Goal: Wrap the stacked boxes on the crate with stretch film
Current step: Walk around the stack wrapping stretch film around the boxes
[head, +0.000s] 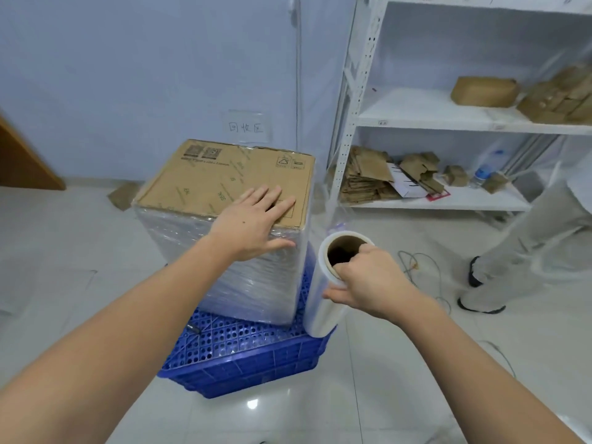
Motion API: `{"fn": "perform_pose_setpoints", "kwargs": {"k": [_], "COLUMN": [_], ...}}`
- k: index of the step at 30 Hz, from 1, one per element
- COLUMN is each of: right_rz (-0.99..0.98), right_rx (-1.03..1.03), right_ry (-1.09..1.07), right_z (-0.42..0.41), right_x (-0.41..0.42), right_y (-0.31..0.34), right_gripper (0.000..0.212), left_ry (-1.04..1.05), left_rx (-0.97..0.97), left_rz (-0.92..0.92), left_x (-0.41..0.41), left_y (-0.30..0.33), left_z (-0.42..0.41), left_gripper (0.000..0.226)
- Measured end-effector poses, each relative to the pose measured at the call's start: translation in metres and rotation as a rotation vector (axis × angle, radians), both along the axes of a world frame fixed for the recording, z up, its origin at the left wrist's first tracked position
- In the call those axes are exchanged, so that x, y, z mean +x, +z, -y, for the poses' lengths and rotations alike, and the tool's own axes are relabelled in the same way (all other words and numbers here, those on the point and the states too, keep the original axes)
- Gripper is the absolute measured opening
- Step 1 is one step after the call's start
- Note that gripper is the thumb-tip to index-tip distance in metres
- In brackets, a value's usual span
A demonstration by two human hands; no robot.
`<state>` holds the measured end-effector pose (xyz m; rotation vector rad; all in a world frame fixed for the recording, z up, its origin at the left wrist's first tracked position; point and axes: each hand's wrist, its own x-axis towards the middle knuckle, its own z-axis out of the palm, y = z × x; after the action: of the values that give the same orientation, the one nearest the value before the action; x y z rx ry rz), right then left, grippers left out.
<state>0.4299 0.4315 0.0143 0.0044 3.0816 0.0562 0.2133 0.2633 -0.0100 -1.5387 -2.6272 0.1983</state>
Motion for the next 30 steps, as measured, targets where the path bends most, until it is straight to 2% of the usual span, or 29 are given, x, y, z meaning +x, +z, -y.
{"fn": "perform_pose_setpoints", "kwargs": {"k": [3, 7, 11, 18, 23, 28, 30], "right_rz": [-0.022, -0.100, -0.049, 0.028, -0.029, -0.110, -0.157], "right_rx": [-0.007, 0.006, -0.066, -0.050, -0.029, 0.009, 0.017], "right_ry": [0.085, 0.251, 0.346, 0.327, 0.216, -0.007, -0.018], "right_z": [0.003, 0.019, 0.043, 0.066, 0.078, 0.099, 0.102], "right_x": [0.001, 0.002, -0.001, 0.001, 0.010, 0.009, 0.006], "right_y": [0.005, 0.013, 0.008, 0.005, 0.000, -0.018, -0.023], "right_gripper": [0.049, 0.057, 0.040, 0.027, 0.020, 0.057, 0.057], "left_ry": [0.011, 0.053, 0.066, 0.077, 0.070, 0.041, 0.040], "left_rx": [0.013, 0.021, 0.034, 0.035, 0.092, 0.050, 0.003], "left_rz": [-0.003, 0.000, 0.006, 0.013, 0.144, 0.245, 0.239], "left_x": [0.006, 0.016, 0.026, 0.026, 0.020, 0.019, 0.016], "left_y": [-0.001, -0.001, -0.003, -0.005, 0.003, 0.020, 0.025], "left_z": [-0.004, -0.013, -0.019, -0.011, -0.012, -0.007, 0.005], "left_gripper": [0.098, 0.098, 0.098, 0.098, 0.102, 0.102, 0.102]}}
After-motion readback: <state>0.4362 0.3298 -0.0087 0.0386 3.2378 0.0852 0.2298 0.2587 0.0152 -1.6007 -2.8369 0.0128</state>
